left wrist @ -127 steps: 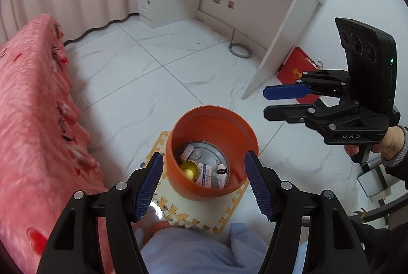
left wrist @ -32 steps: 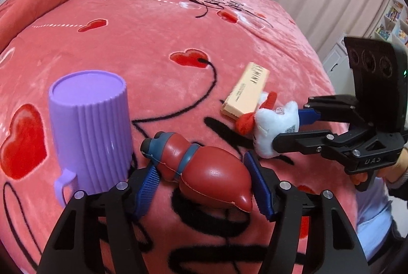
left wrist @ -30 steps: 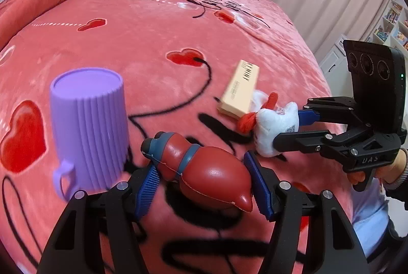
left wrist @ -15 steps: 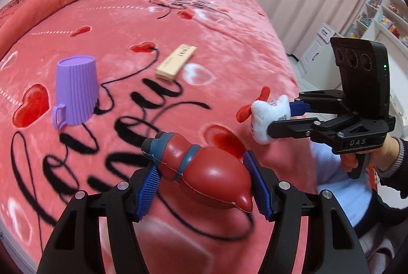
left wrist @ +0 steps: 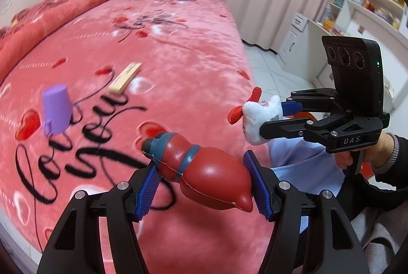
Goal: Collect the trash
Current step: 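Carry the red toy bottle and white plush with both tools over the orange bin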
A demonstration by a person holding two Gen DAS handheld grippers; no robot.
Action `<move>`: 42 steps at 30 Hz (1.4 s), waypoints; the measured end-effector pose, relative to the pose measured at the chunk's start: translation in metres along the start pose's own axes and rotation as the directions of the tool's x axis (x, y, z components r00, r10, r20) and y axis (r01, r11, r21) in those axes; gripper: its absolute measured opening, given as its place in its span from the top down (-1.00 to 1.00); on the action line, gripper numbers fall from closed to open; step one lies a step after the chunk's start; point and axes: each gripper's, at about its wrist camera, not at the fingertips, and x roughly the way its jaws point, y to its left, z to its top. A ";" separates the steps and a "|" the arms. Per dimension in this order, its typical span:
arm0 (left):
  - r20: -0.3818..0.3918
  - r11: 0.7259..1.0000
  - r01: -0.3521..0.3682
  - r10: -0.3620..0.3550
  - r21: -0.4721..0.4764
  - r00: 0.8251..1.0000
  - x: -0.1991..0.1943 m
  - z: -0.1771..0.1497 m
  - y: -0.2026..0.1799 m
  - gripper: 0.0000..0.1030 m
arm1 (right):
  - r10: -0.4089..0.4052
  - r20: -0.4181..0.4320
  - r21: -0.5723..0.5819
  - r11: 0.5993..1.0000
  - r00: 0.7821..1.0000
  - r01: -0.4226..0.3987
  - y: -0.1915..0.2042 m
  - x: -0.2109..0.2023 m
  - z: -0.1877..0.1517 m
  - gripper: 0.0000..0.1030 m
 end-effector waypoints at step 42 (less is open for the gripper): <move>-0.275 0.715 0.457 -0.365 0.529 0.889 0.212 0.151 -0.315 -0.27 | -0.586 0.127 0.583 0.697 0.800 0.418 -0.213 -0.328 -0.221 0.27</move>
